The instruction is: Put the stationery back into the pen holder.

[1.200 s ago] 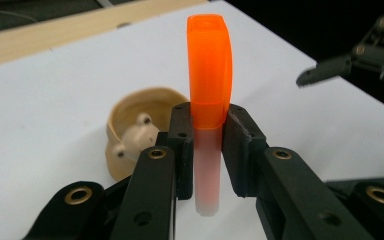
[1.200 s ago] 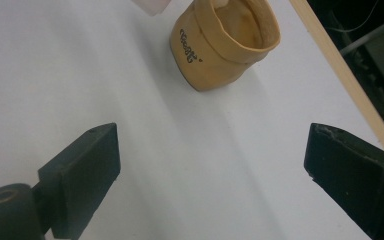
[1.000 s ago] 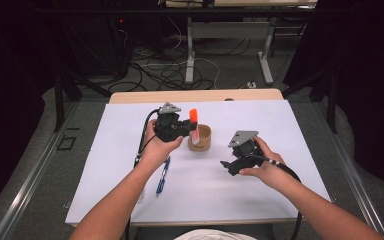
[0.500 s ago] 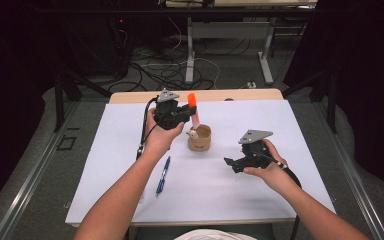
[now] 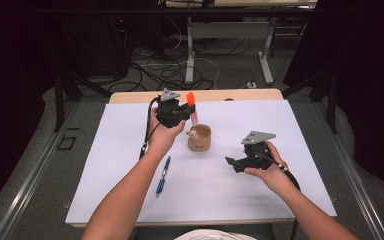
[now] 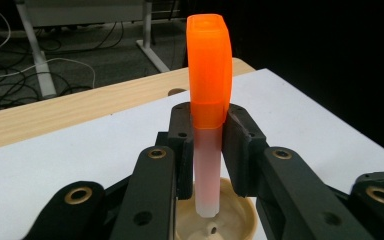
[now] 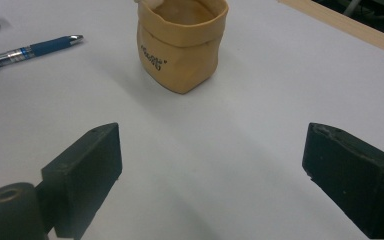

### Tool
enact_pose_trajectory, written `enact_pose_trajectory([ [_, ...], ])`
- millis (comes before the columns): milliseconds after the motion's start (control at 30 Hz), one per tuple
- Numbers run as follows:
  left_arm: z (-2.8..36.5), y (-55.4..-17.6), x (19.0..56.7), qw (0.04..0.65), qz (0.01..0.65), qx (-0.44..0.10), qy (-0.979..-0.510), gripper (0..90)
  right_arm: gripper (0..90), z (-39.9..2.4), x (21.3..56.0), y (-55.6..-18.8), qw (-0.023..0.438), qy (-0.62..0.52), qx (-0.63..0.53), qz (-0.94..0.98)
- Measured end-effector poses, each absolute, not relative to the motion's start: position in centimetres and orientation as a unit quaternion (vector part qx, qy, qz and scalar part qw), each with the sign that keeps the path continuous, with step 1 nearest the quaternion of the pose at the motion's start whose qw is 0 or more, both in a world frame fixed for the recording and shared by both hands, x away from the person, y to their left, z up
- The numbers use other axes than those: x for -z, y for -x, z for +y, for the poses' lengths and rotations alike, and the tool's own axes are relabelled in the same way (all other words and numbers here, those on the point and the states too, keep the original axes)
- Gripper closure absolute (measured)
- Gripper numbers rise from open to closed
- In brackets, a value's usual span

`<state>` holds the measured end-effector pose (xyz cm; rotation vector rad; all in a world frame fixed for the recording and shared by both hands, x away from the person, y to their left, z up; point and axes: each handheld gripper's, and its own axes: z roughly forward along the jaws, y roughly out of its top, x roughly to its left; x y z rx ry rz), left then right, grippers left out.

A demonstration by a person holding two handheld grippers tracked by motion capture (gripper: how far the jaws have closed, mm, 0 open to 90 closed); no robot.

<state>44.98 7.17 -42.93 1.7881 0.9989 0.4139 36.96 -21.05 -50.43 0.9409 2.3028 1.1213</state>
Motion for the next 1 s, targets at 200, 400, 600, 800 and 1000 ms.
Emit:
enact_pose_trajectory([
  [200, 6.9, -45.5, 44.2, 0.494, 0.416, -0.171, -0.743, 76.1, 9.0, -20.8, 50.9, -36.9, 0.204, -0.335, -0.397, 0.83],
  [400, 6.8, -45.8, 45.3, 0.485, 0.422, -0.171, -0.746, 76.1, 9.8, -20.5, 51.2, -36.9, 0.201, -0.329, -0.394, 0.834],
  [600, 6.9, -45.9, 46.5, 0.482, 0.428, -0.168, -0.745, 76.1, 10.7, -20.6, 51.4, -37.0, 0.2, -0.328, -0.394, 0.835],
  [800, 6.8, -45.7, 47.6, 0.475, 0.428, -0.164, -0.751, 76.1, 11.0, -20.4, 51.6, -36.9, 0.198, -0.328, -0.393, 0.836],
  [1000, 6.6, -45.5, 48.6, 0.469, 0.426, -0.165, -0.756, 76.0, 11.3, -20.4, 51.8, -36.9, 0.197, -0.327, -0.392, 0.837],
])
